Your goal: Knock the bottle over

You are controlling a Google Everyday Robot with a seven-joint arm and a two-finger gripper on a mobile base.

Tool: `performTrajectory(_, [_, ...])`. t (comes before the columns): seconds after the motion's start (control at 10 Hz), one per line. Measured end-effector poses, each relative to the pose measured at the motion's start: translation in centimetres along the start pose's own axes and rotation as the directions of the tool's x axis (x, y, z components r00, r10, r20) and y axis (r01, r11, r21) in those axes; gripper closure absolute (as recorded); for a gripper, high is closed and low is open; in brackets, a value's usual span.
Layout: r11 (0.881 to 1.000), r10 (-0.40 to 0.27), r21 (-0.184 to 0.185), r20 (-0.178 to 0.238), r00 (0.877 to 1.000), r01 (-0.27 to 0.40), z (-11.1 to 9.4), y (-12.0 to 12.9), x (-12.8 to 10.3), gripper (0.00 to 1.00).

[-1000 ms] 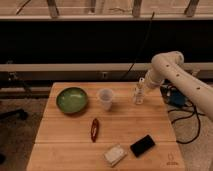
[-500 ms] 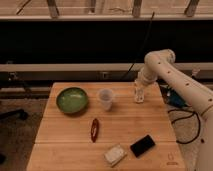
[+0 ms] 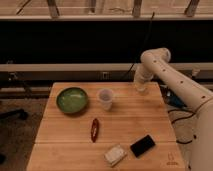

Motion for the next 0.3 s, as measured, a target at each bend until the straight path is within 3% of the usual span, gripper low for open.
performTrajectory(0.3, [1.000,0.001,-0.001,0.004,1.000,-0.001,-0.27,0.86,-0.42,0.87])
